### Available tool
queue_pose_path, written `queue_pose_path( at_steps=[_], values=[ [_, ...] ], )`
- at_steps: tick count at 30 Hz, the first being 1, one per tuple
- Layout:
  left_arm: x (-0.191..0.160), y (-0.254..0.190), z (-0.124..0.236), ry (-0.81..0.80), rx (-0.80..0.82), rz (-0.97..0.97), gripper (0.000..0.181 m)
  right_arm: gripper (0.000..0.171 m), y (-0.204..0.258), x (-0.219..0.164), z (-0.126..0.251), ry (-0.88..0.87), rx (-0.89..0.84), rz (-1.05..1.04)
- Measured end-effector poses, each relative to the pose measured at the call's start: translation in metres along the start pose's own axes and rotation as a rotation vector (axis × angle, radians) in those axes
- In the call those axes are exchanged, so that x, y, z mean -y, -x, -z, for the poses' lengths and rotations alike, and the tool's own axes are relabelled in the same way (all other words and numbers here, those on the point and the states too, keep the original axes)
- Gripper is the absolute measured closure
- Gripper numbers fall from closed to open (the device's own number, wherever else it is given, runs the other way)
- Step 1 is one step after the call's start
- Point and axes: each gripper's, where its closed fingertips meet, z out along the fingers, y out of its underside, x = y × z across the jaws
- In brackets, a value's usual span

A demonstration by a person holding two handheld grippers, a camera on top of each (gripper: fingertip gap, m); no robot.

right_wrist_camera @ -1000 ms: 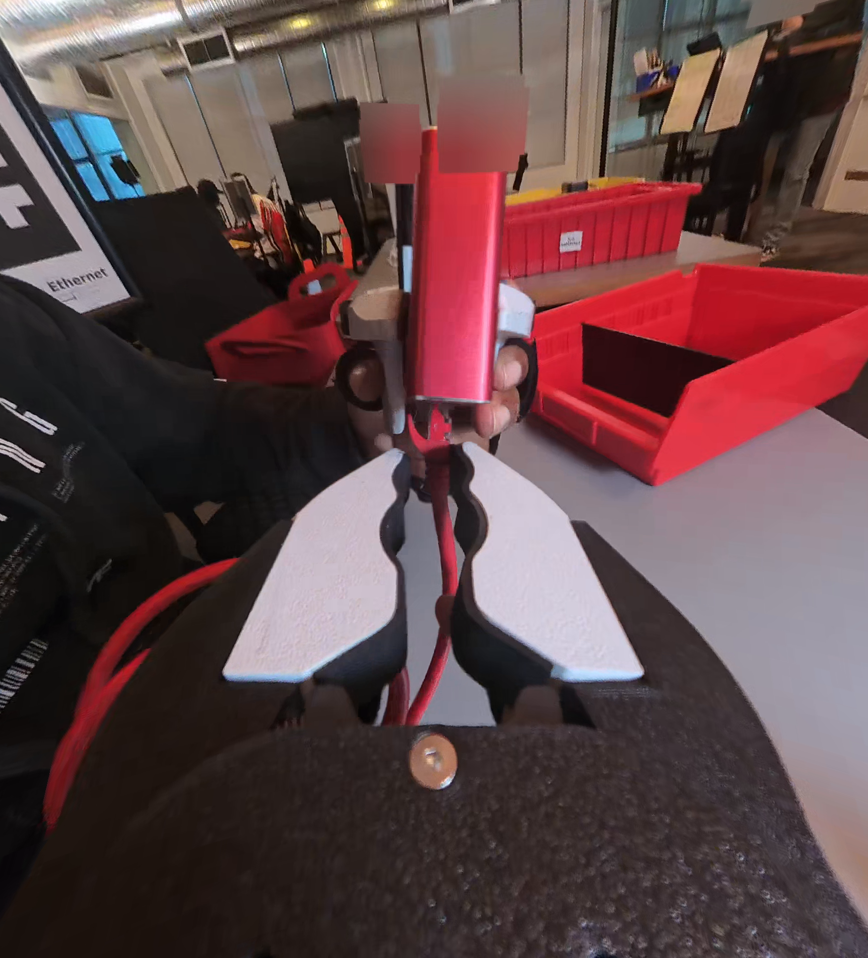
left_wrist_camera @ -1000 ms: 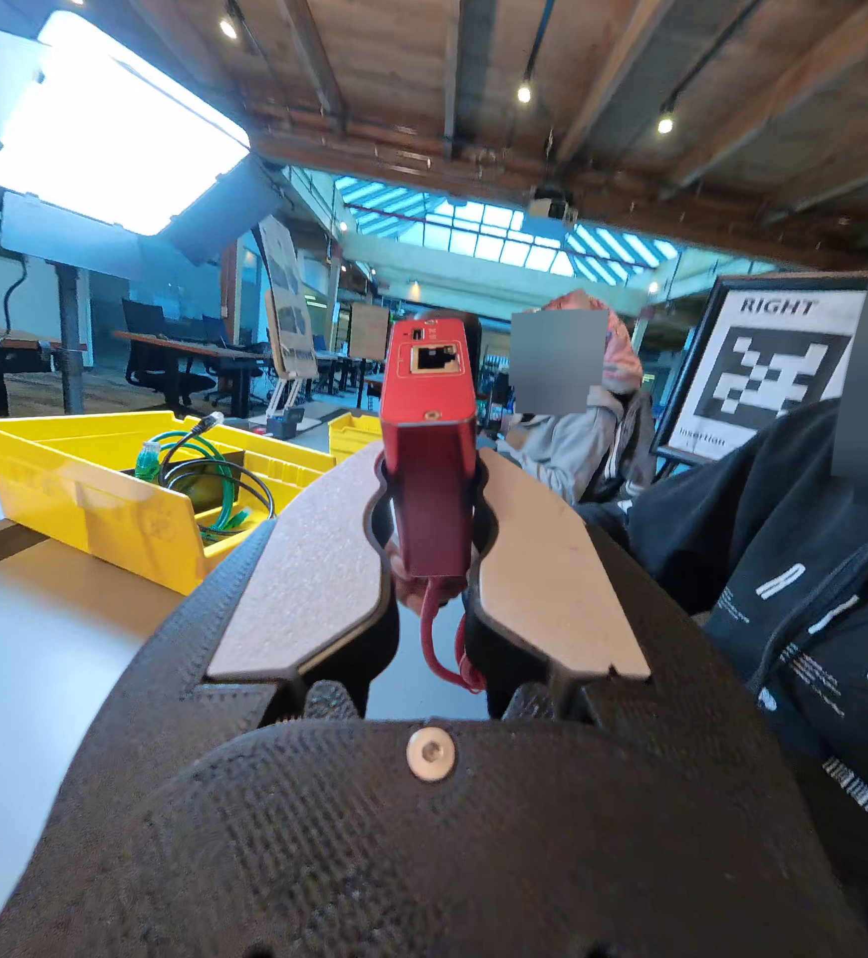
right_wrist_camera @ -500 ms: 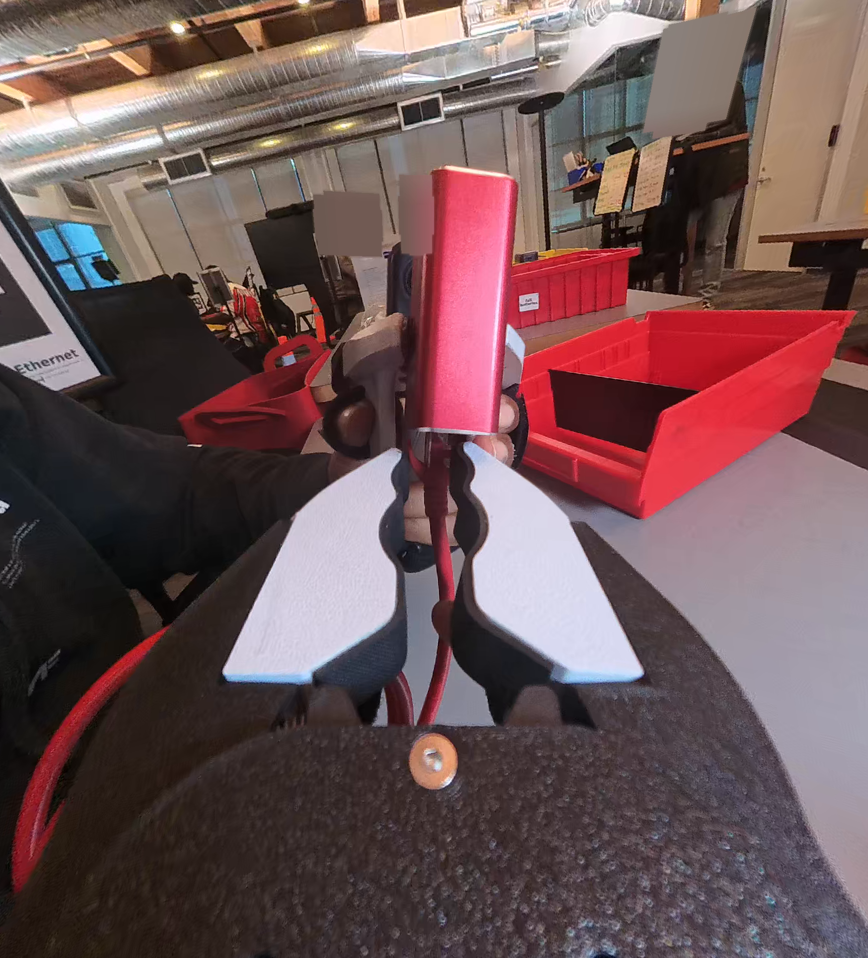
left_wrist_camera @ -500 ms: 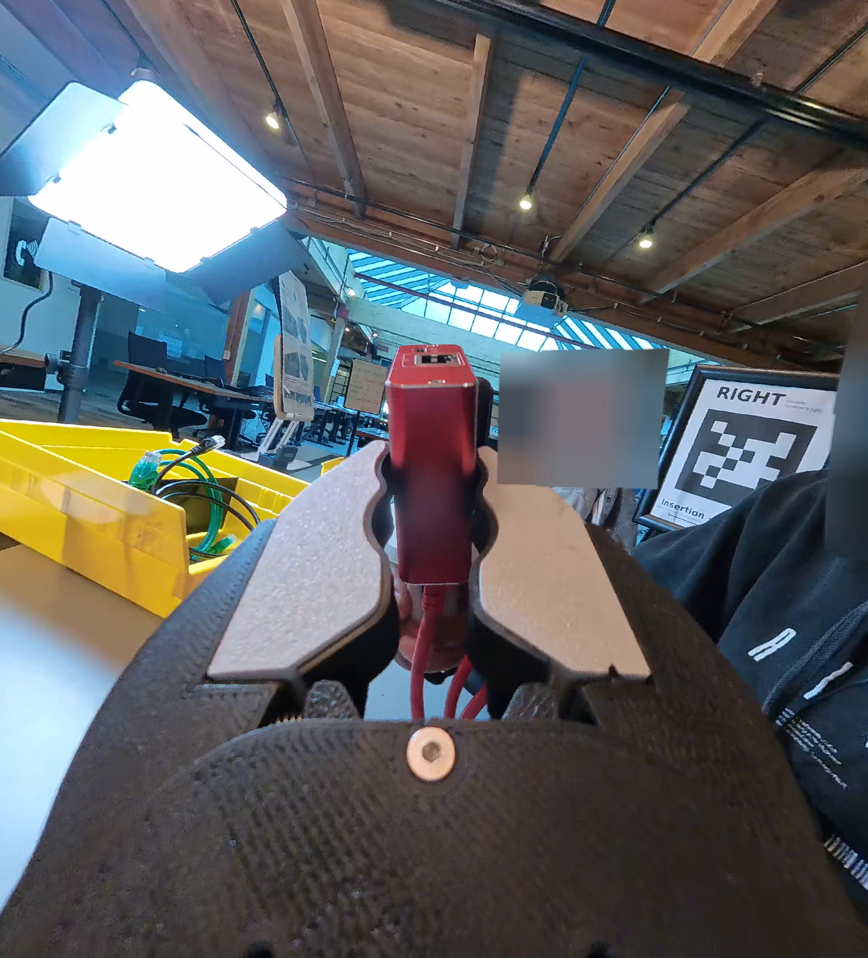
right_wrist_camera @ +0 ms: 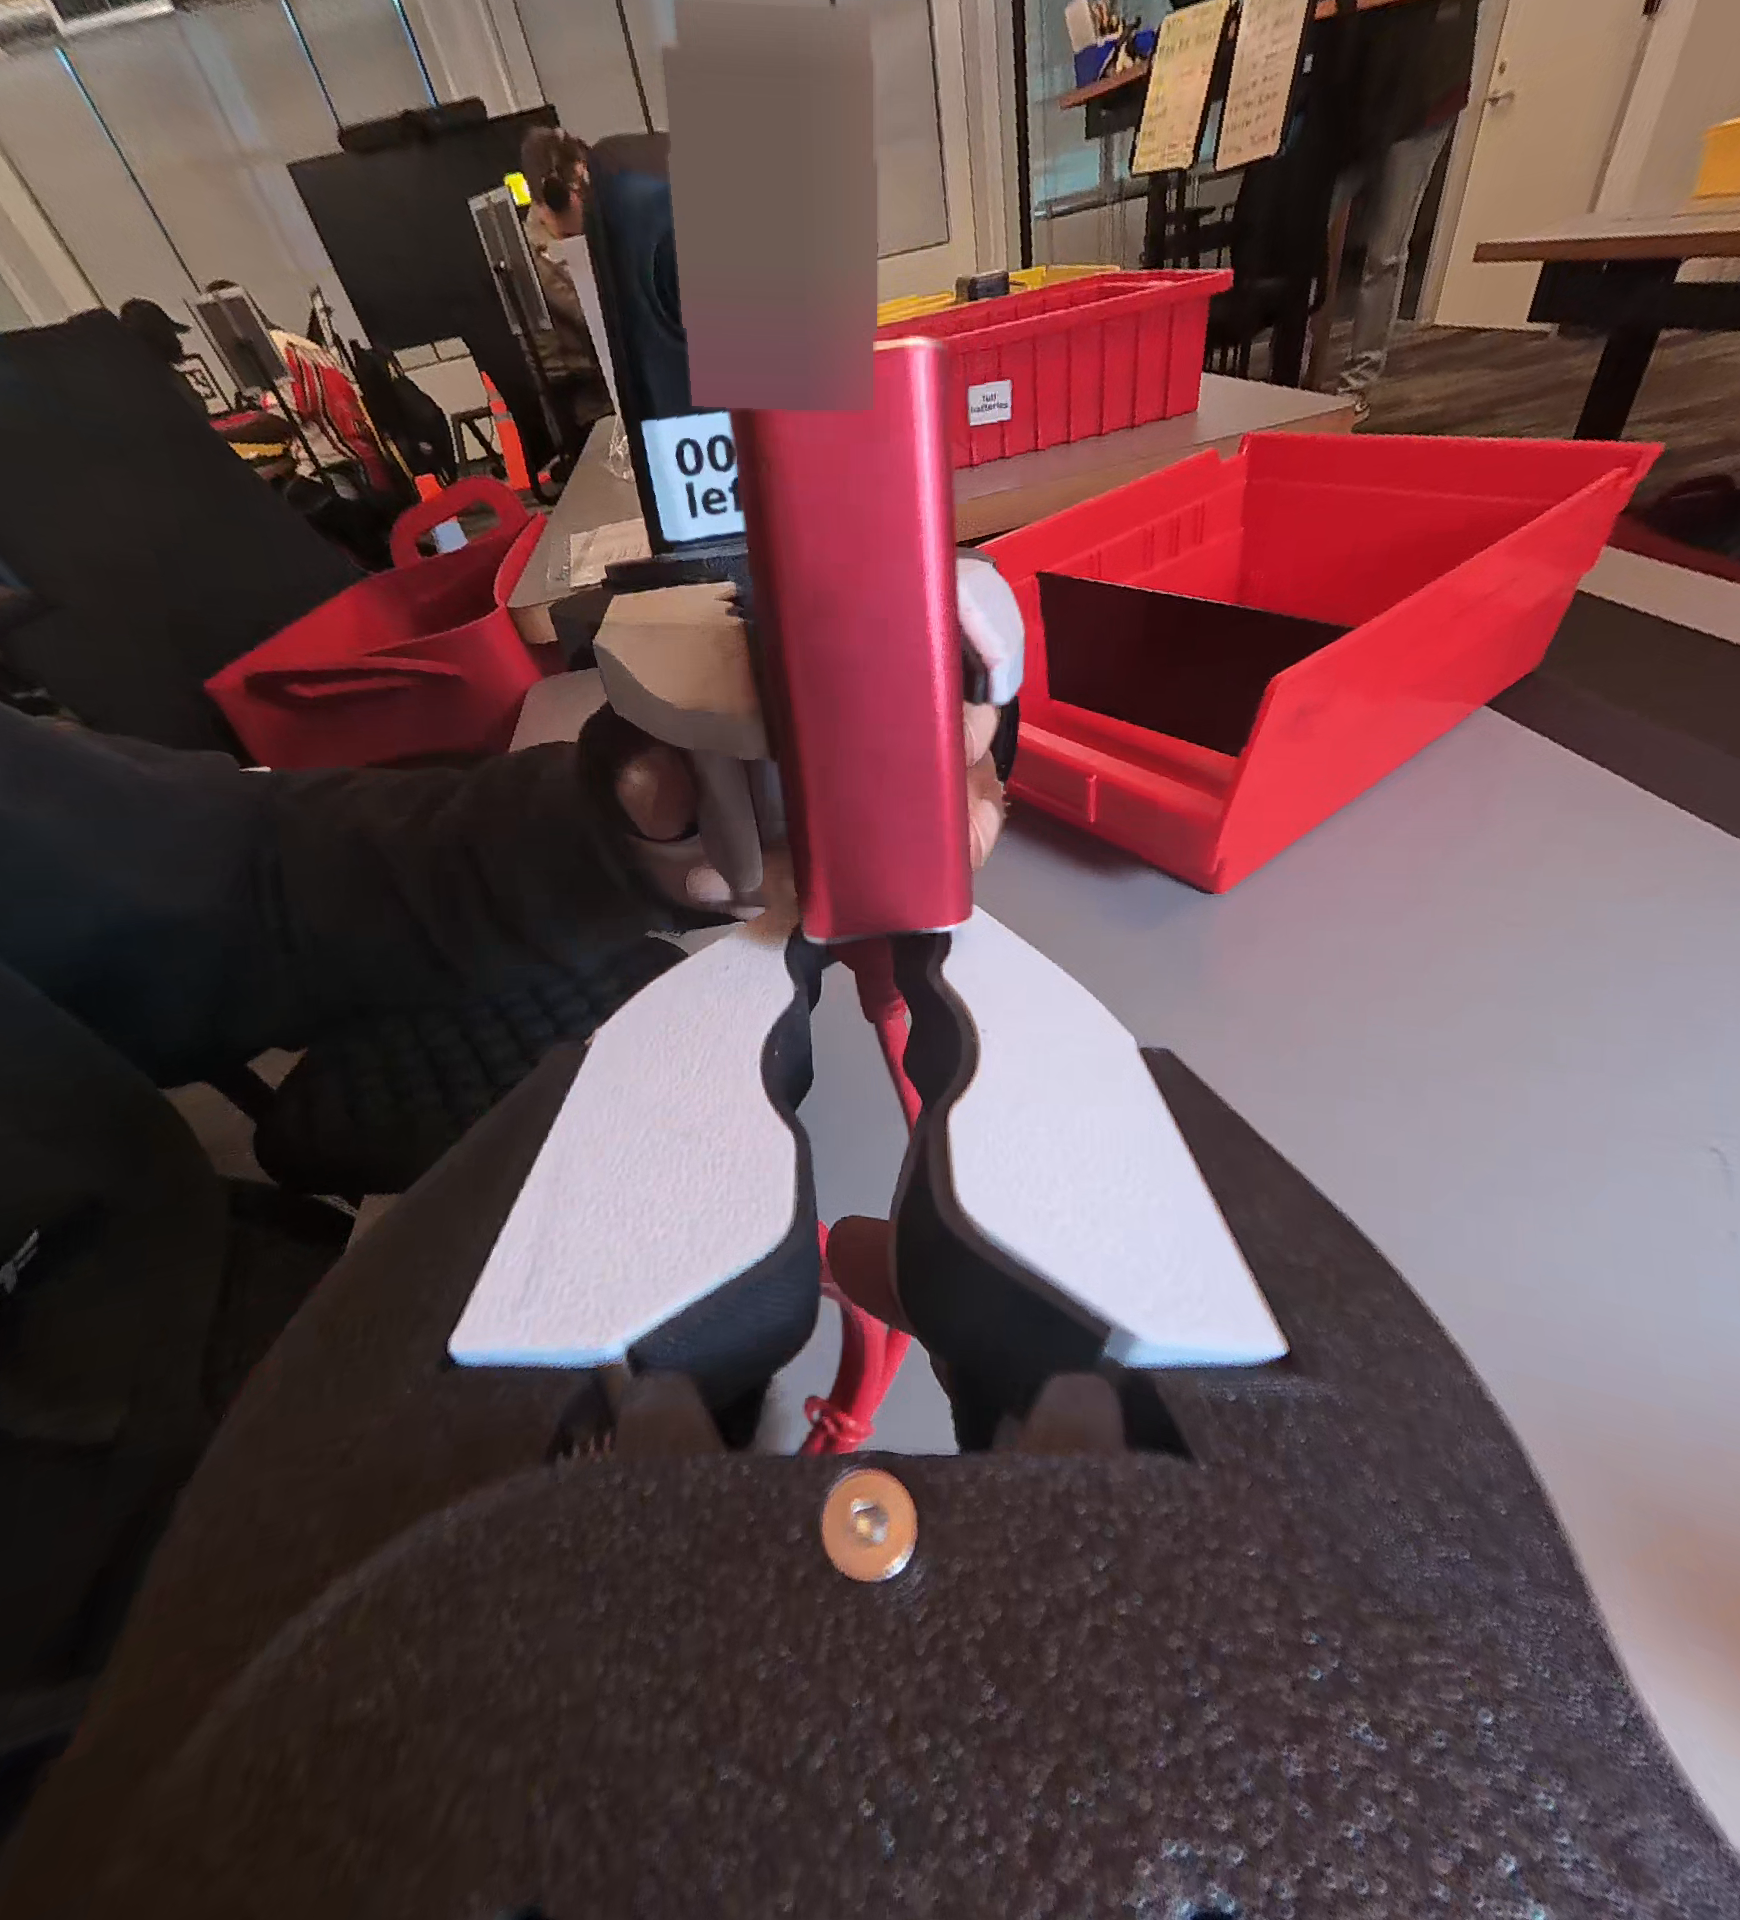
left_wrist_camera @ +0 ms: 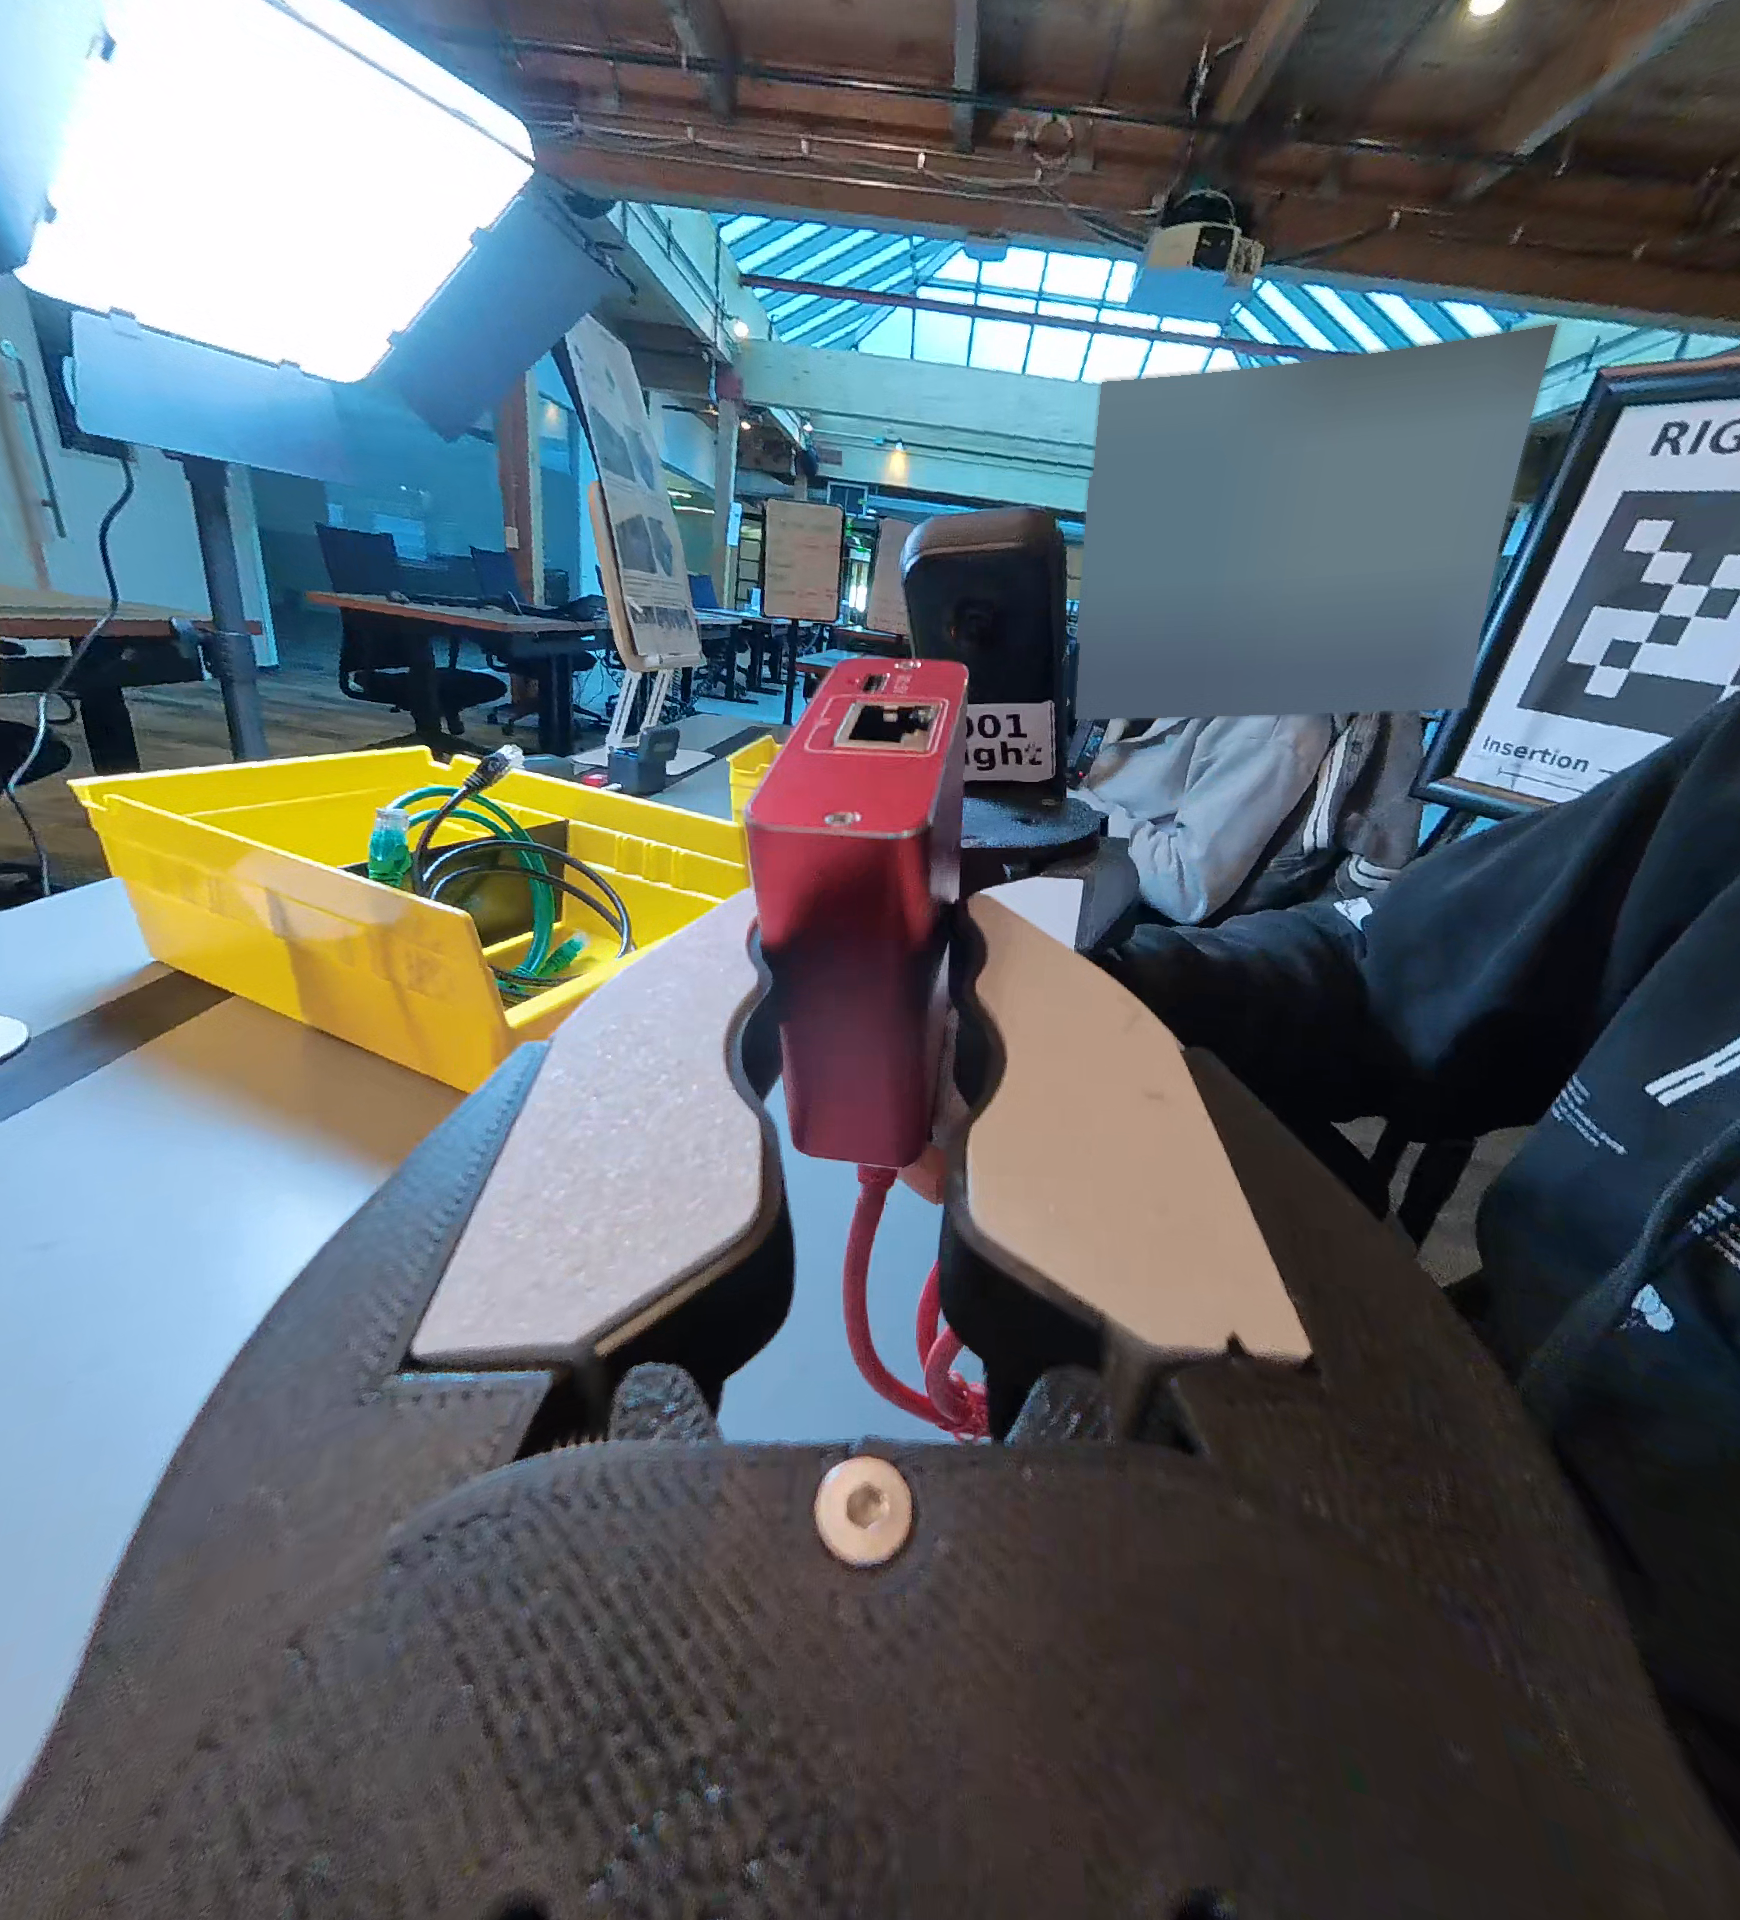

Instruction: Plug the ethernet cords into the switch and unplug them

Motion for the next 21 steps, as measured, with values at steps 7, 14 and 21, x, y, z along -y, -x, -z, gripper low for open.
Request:
queue_pose_path(
  at_steps=[7, 14, 21],
  values=[
    [0.016, -0.004, 0.004, -0.152, 0.0, 0.009, 0.153, 0.159, 0.0, 0.017, 0.003, -0.131, 0.011, -0.091],
    [0.018, -0.006, 0.003, -0.138, 0.048, -0.061, 0.152, 0.159, -0.001, 0.017, 0.0, -0.162, 0.031, -0.157],
    [0.061, -0.033, 0.015, -0.288, -0.028, -0.151, 0.153, 0.159, -0.029, -0.004, 0.006, -0.13, -0.051, -0.294]
  ],
)
